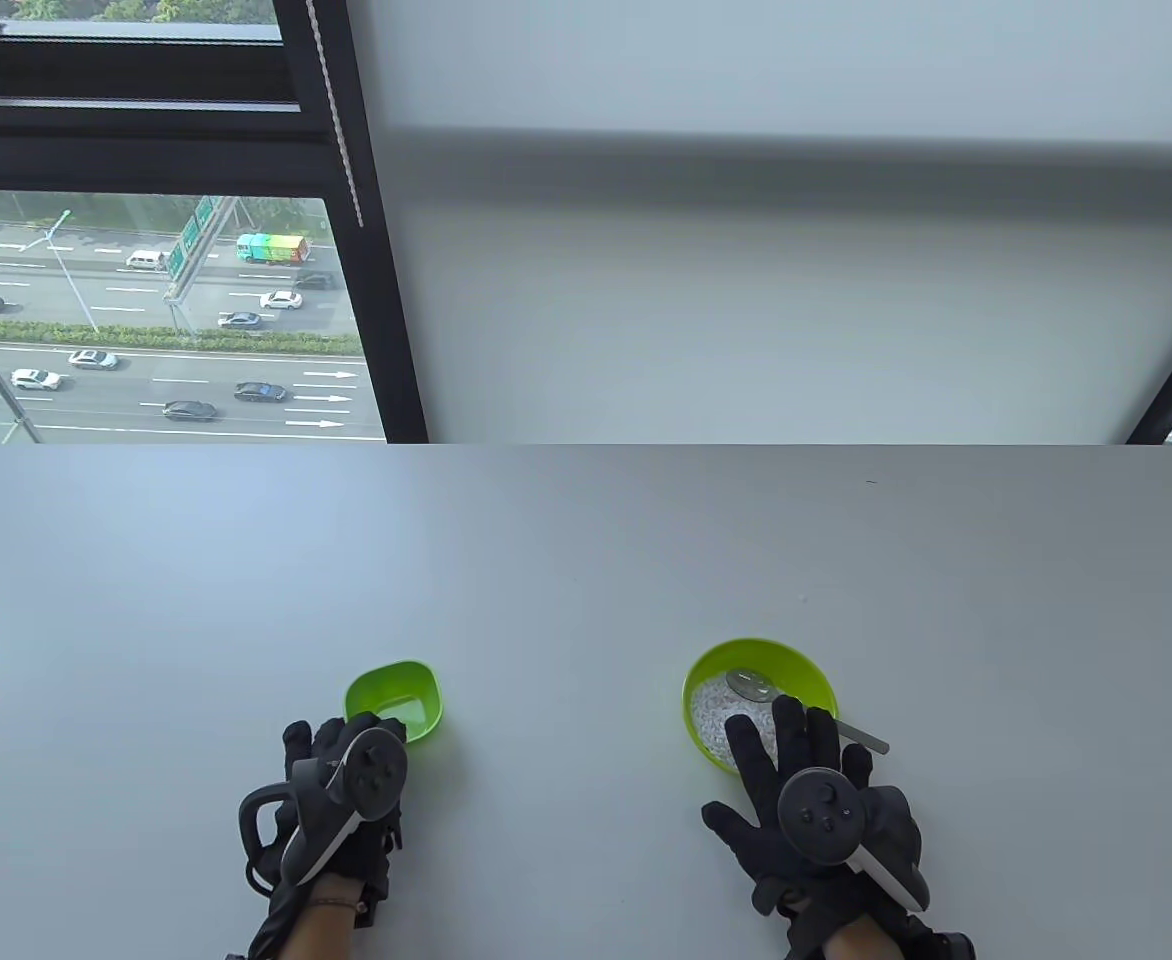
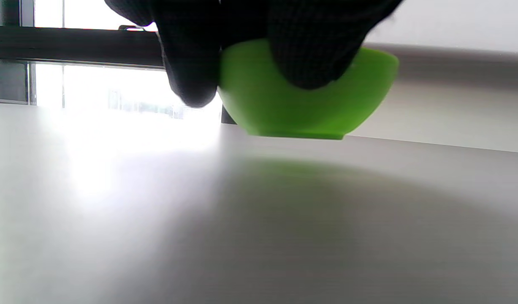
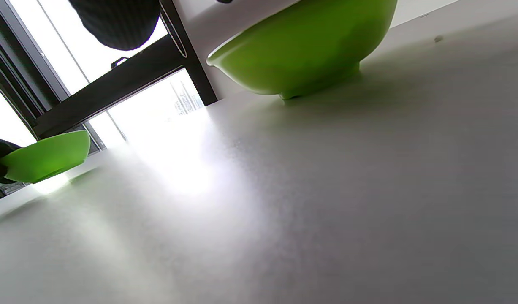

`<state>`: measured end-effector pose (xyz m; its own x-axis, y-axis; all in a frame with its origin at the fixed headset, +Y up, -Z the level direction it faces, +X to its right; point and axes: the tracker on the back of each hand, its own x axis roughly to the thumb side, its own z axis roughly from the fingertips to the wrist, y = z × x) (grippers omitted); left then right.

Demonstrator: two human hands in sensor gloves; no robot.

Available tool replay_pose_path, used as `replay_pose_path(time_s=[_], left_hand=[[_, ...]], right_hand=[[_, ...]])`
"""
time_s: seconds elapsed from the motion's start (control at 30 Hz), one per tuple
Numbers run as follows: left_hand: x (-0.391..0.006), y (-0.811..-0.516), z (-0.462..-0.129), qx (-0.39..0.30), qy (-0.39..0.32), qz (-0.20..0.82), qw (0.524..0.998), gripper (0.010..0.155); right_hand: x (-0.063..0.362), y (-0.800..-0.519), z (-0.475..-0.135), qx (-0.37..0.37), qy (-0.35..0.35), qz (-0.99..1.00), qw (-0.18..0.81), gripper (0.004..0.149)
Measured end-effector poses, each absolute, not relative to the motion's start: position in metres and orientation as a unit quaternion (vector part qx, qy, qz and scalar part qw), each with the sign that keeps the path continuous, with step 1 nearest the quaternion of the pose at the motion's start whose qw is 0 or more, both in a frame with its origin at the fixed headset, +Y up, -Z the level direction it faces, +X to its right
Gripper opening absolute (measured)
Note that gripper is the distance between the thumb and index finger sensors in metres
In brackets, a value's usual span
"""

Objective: Scoop rice into small dish

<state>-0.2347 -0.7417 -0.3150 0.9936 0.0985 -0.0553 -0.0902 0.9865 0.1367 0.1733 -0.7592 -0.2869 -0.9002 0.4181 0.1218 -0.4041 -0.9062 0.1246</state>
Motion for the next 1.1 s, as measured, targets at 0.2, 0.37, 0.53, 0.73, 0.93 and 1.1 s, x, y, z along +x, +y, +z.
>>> replay_pose_path(time_s=[0.2,0.37,0.53,0.73,0.93,1.1], left_hand=[[-0.194,-0.731,-0.304,0.081,-0.104,0.085,0.988,0.044],[-0.155,-0.73,-0.293,0.078,-0.205,0.07,0.973,0.045],[-0.136,-0.737,-0.29,0.059,-0.252,0.062,0.964,0.045],[-0.121,-0.746,-0.288,0.044,-0.279,0.027,0.959,0.045],[-0.114,-0.752,-0.288,0.027,-0.289,0.013,0.957,0.045],[-0.112,-0.755,-0.287,0.018,-0.292,0.004,0.956,0.046]], right_hand=[[0.173,-0.759,-0.287,0.072,0.051,0.973,0.211,0.082],[0.173,-0.759,-0.287,0.072,0.043,0.974,0.211,0.082],[0.173,-0.759,-0.288,0.073,0.044,0.974,0.209,0.082],[0.172,-0.759,-0.288,0.076,0.044,0.974,0.208,0.082],[0.17,-0.76,-0.288,0.077,0.046,0.974,0.207,0.082],[0.17,-0.76,-0.288,0.076,0.048,0.974,0.208,0.082]])
